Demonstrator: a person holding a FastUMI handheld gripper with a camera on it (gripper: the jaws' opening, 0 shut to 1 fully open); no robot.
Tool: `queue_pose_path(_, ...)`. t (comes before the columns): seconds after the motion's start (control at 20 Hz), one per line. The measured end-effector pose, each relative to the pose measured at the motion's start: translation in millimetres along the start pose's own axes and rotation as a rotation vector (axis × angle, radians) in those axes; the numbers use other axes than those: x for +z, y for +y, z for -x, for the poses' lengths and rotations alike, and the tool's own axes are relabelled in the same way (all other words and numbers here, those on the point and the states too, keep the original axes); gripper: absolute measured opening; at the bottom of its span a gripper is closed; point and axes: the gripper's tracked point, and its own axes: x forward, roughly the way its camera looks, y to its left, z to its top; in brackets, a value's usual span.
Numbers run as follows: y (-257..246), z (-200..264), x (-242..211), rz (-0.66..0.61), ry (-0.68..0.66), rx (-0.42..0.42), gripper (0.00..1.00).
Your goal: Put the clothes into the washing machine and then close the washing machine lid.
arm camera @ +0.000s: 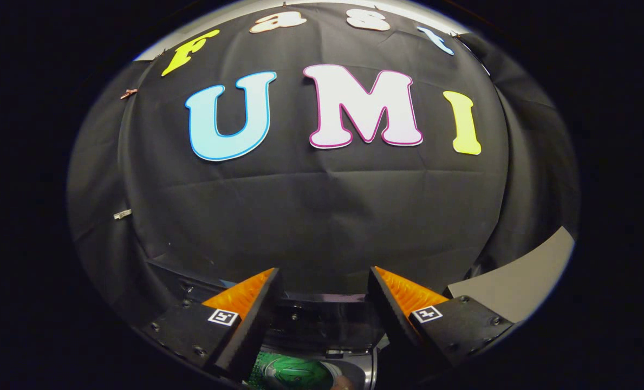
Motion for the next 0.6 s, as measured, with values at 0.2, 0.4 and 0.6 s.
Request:
queue_pose_path(0.2,0.9,16.8,-4.1,0.002,0.014,0.008,1.00)
queue_pose_path(0.4,1.9,38.5,-10.3,-0.001,0.015,0.003,1.00)
queue_pose_path(0.6,3.6,68.4,-23.8,0.000,0.022,-0.003,1.00)
